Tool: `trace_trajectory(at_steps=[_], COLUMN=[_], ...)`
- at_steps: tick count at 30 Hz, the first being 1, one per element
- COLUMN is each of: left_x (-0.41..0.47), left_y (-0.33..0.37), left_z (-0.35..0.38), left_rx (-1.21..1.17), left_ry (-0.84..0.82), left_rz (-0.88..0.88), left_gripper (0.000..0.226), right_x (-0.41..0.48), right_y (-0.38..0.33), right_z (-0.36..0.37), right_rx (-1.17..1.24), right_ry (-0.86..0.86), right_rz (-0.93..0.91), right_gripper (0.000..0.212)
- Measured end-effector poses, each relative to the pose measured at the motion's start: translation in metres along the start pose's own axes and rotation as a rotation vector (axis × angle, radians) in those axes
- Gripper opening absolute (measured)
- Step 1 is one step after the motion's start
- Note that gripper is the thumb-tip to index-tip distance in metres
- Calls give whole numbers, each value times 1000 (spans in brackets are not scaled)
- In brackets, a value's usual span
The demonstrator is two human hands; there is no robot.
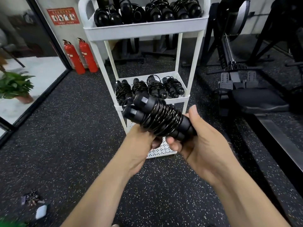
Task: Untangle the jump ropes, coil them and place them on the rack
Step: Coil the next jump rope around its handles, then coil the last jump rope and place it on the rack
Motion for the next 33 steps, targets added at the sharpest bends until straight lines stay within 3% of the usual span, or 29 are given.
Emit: trace_trajectory(at_steps=[3, 6, 11, 16, 20, 23, 25, 26, 29, 33], left_x=[0, -6, -6, -9, -8, -11, -10, -9, -9, -12], left_y=[-8, -8, -13, -7, -6, -7, -8, -10, -5, 14], left_z=[9, 18, 6, 3, -1, 4, 5, 5, 4, 2], left_rx=[-28, -97, -241, -93, 77, 122, 158, 193, 349, 516], left_ry=[57, 50, 197, 254, 276, 245, 212, 198, 211, 287], left_rz=[13, 28, -2, 18, 60, 54, 41, 33, 54, 140], left_gripper=[23, 38, 21, 42, 32, 41, 45, 45, 47, 18], right_x=[1, -2, 0, -3, -5, -4, -1, 0, 3, -1], right_y=[4, 5, -1, -5, -9, -11, -8, -6, 1, -3], right_z=[-2, -5, -12, -8, -18, -24, -23, -23, -25, -32], right_rx=[20, -45, -597, -781, -863, -947, -1015, -1062, -1151, -1033], right_ry=[113, 173, 180, 184, 322, 345, 232, 163, 83, 208], right_rz=[-38, -100, -217, -223, -246, -237, -176, -152, -108, -128], right_gripper=[67, 52, 44, 39, 41, 62, 88, 86, 49, 45])
Point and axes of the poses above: each hand's wrist, its own x-axis towards the middle knuckle, its own z-axis out of the palm, y = z × x, the point moved 6 cm from there along x, towards the middle knuckle, and after that the axes turned 12 degrees about -x, right-handed, at the moved point
